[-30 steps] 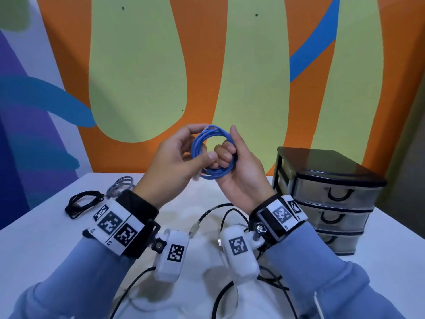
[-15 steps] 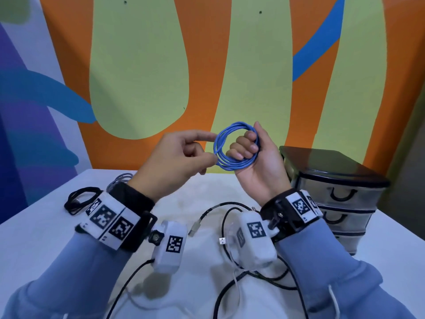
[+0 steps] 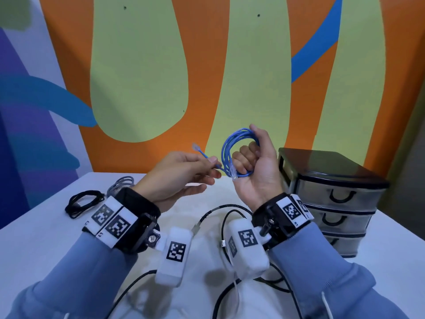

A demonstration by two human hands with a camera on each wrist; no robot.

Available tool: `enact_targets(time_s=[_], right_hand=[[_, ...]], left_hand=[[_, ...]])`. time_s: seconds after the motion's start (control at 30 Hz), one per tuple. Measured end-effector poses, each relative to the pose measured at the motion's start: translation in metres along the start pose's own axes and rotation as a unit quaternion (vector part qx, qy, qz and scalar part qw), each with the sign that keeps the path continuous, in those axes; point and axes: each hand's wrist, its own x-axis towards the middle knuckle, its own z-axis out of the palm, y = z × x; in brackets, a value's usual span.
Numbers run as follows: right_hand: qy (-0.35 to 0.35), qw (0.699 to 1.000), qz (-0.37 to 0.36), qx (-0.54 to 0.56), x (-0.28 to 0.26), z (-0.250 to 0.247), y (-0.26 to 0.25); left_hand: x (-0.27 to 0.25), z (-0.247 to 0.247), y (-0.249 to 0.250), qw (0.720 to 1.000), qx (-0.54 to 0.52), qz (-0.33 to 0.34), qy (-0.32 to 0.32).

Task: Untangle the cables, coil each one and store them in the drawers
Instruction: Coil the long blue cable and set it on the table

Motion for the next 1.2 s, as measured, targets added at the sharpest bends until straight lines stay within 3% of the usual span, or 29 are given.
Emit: enact_targets(time_s=[0.17,0.37,0.57,0.7,0.97,1.2], right_hand=[[0.053,0.998,-0.011,-0.014,0.006,-0.003,0.004],[0.065,0.997,-0.005,-0.041,0.008,-0.004,0.003],[-0.028,0.999,0.042,0.011,0.0,0.0,-0.004],[-0.092,0.994,0.061,0.007,-0.006,0.003,-0.005],[-0.088,0.992,0.061,-0.069,-0.009,0.009,-0.005],[-0.076,0.988,0.05,-0.123,-0.009,0.01,-0.007]], left_hand=[[0.003,0.008,-0.004,0.987,-0.126,0.083,0.045],[0.002,0.013,-0.003,0.97,-0.142,0.165,0.105],[0.007,0.007,-0.009,0.989,-0.065,0.102,0.08],[0.008,0.012,-0.014,0.99,-0.113,0.058,0.055],[0.004,0.014,-0.005,0.961,-0.221,0.154,0.063],[0.001,0.008,-0.008,0.958,-0.225,0.175,-0.036]])
